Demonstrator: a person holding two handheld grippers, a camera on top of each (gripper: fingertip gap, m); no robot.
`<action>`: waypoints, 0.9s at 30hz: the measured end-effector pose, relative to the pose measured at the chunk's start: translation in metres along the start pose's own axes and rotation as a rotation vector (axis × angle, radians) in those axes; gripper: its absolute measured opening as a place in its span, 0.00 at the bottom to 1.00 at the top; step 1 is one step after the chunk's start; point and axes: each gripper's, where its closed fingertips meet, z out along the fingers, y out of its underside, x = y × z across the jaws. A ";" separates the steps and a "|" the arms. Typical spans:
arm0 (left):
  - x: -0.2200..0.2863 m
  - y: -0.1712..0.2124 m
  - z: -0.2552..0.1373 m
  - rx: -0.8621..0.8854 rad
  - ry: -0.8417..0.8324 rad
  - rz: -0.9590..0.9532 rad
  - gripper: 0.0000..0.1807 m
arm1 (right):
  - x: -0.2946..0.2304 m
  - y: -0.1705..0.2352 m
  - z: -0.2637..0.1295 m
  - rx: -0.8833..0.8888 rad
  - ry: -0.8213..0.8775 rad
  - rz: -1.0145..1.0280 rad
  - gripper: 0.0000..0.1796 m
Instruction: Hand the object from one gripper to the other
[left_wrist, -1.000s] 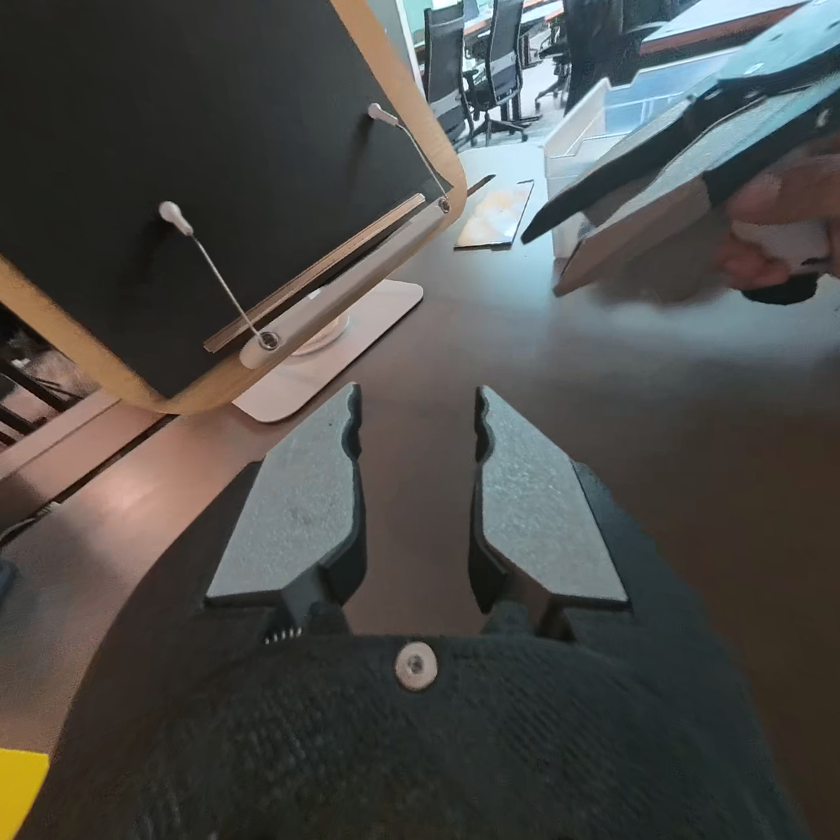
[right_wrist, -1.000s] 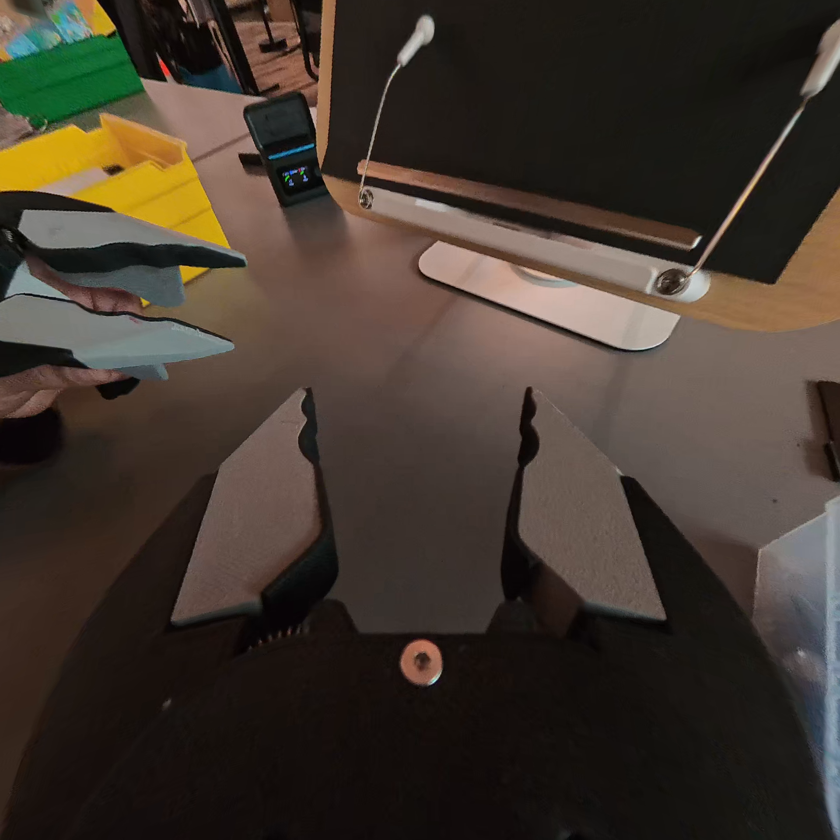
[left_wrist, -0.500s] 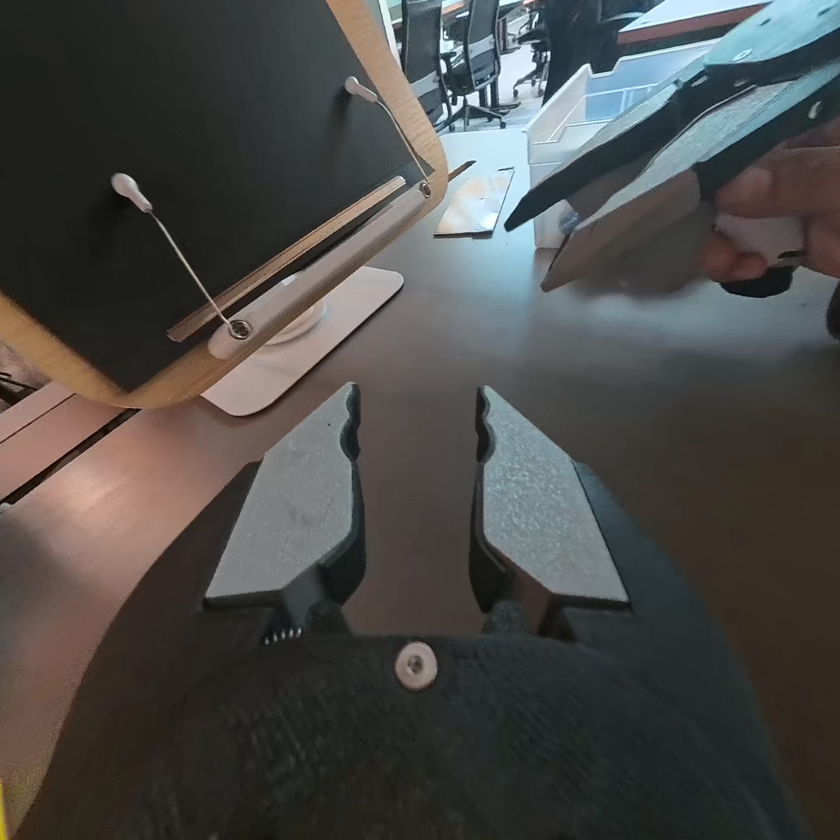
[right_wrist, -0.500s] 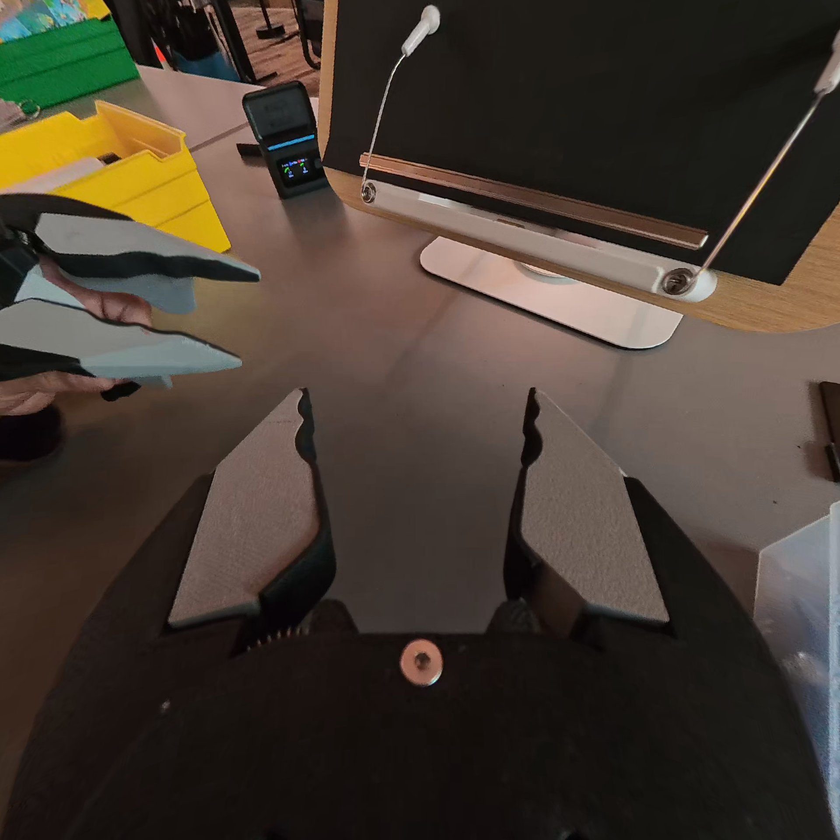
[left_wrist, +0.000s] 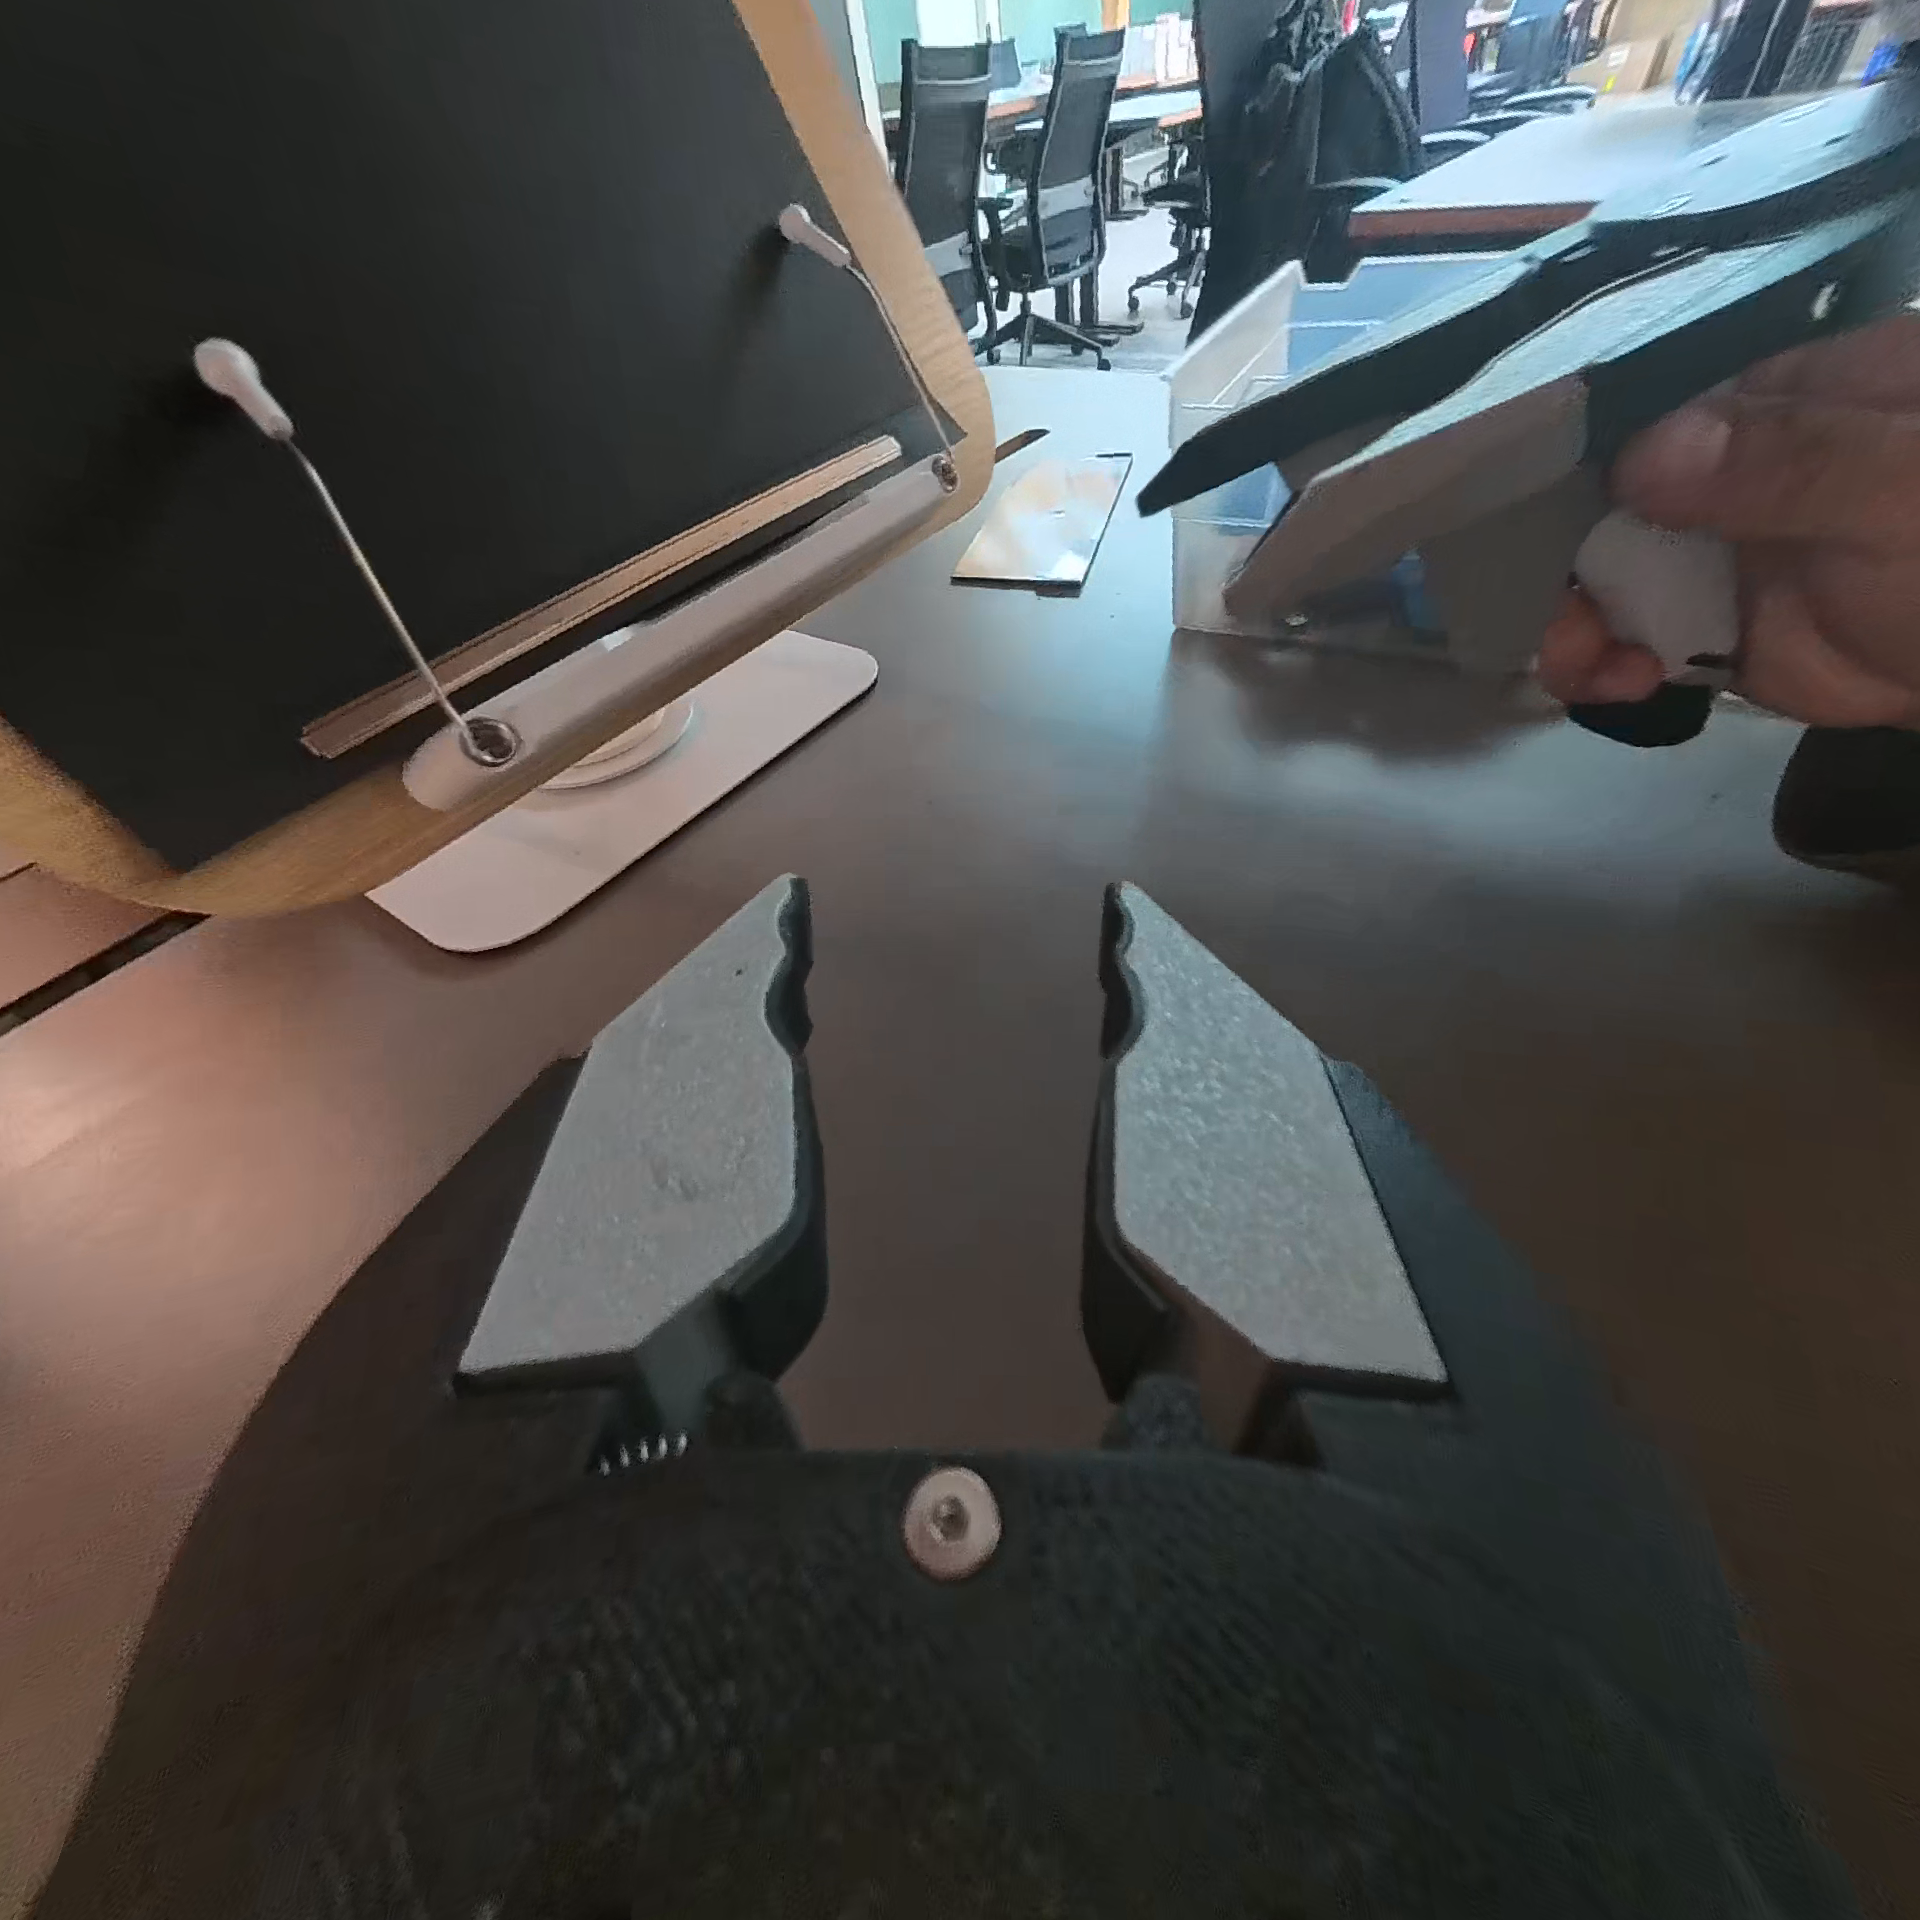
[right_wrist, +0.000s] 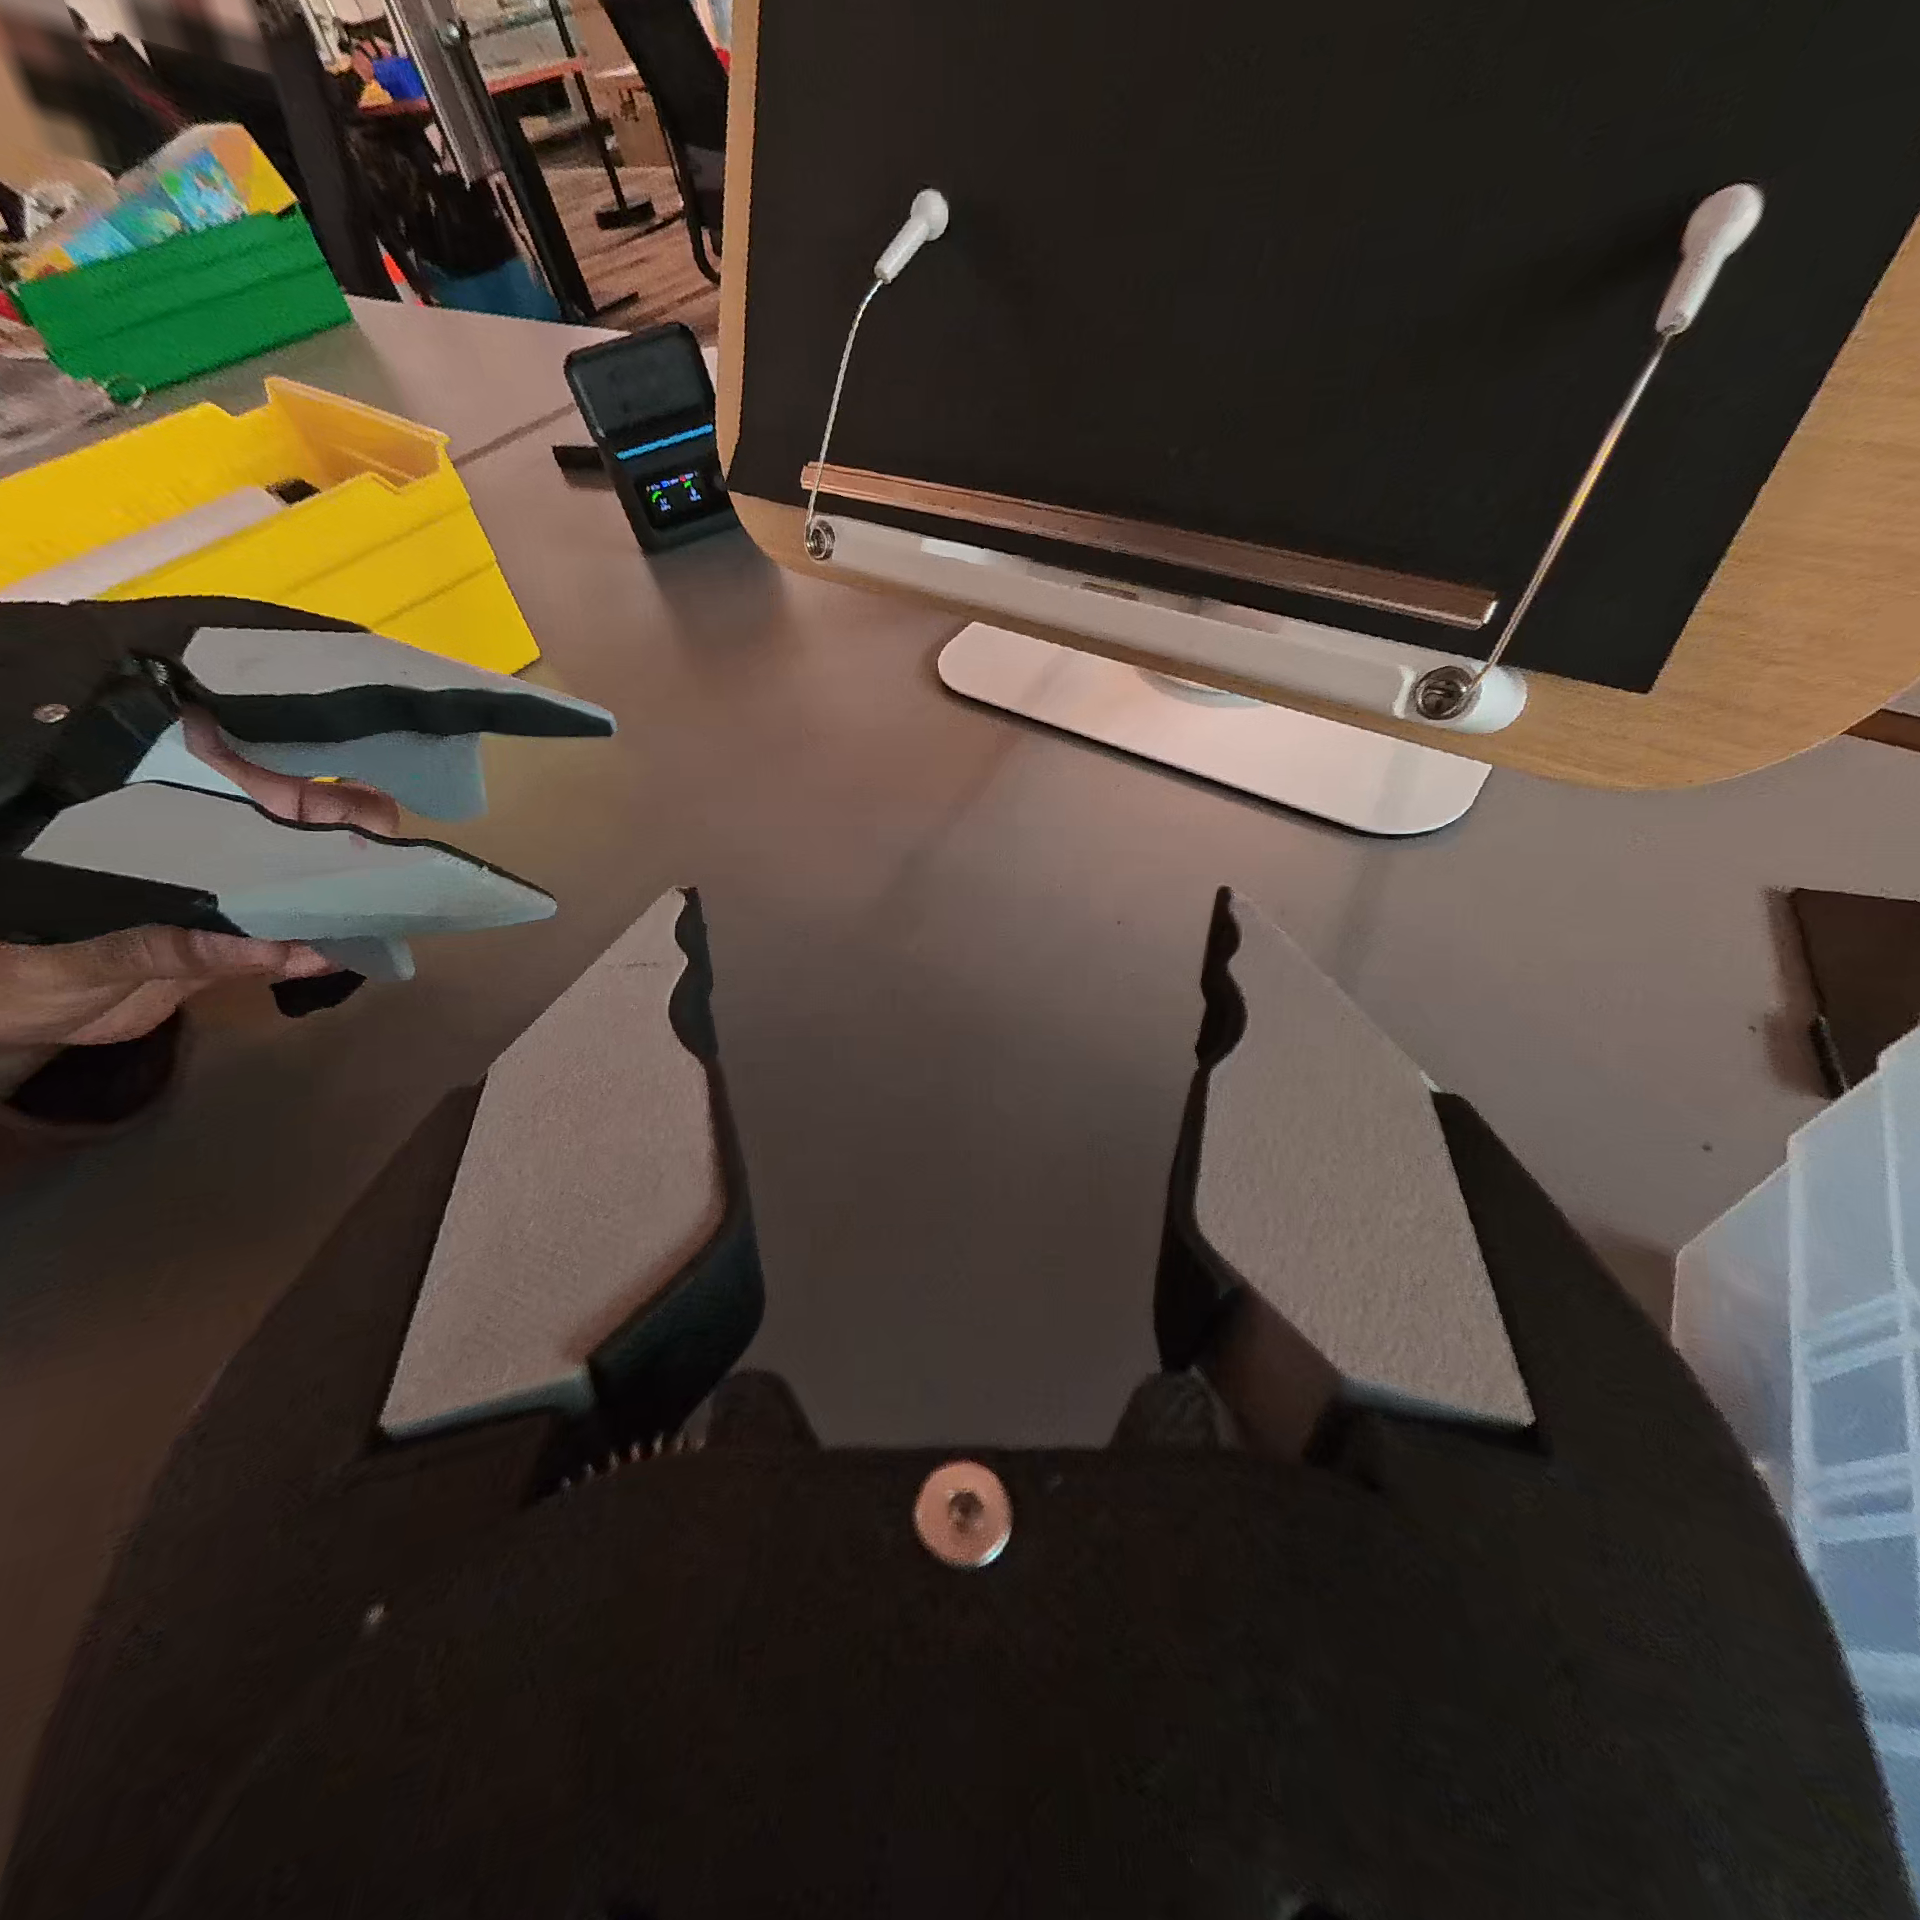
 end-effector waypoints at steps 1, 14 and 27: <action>-0.002 0.001 0.000 -0.007 -0.006 -0.001 0.29 | 0.000 0.001 0.000 -0.003 0.000 -0.001 0.52; -0.004 -0.001 -0.001 -0.011 -0.040 0.014 0.30 | -0.008 0.011 0.010 -0.040 -0.022 -0.012 0.52; -0.014 -0.006 -0.007 0.002 -0.068 -0.017 0.30 | -0.013 0.016 0.016 -0.060 -0.032 -0.035 0.51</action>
